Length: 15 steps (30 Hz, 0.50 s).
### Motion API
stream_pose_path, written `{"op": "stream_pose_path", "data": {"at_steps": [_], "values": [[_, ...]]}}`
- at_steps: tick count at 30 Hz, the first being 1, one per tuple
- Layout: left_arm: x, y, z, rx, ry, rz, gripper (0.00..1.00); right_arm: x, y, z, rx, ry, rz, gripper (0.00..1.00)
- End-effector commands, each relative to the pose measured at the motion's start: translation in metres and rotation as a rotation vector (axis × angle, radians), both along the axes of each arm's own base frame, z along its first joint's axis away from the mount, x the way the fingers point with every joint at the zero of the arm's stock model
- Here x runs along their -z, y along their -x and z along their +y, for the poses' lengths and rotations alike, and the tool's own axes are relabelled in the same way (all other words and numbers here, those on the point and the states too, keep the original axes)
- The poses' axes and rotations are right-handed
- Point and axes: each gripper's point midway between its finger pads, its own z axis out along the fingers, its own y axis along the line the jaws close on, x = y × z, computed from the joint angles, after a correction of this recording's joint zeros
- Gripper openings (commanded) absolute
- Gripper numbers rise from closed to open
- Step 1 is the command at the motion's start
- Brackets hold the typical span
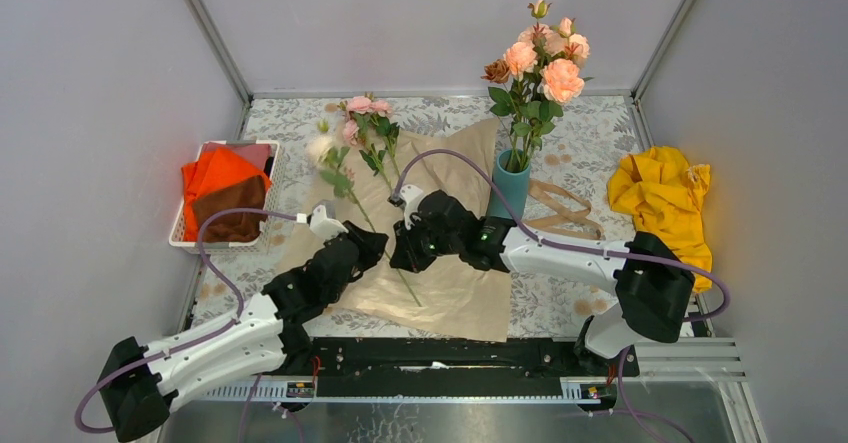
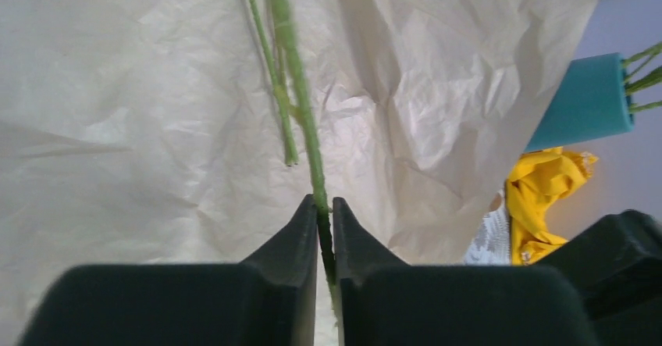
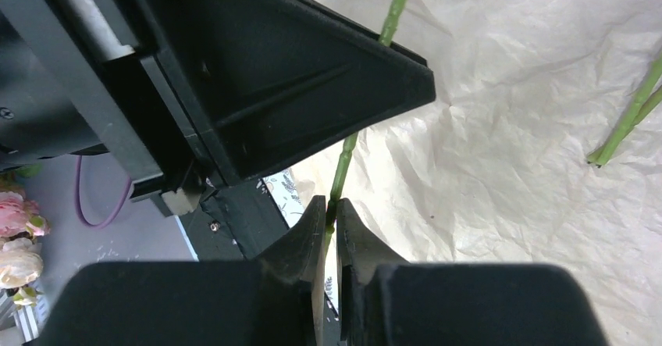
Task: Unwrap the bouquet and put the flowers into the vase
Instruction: Pick up the fake flower from the wrapping paper.
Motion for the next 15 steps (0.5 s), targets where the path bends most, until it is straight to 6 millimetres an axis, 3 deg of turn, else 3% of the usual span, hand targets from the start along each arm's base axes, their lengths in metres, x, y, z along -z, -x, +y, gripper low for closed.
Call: {"op": "stream_pose_path", "data": {"at_steps": [1,3,8,15], "values": [[0.009,0.001,0.001,0.007,-0.042,0.012,0.07,-0.03,0.0,0.01,-0.013,-0.092,-0.042,0.0],[0.01,0.002,0.001,0.01,-0.053,0.02,0.0,-0.03,0.001,0.009,-0.013,-0.09,-0.042,0.0],[0.016,0.002,0.0,0.027,-0.078,0.032,0.0,-0.034,-0.001,0.004,0.002,-0.086,-0.054,0.01],[0.012,0.007,-0.01,0.116,-0.093,0.0,0.0,-0.046,-0.016,-0.021,0.088,-0.003,-0.153,0.31]]}}
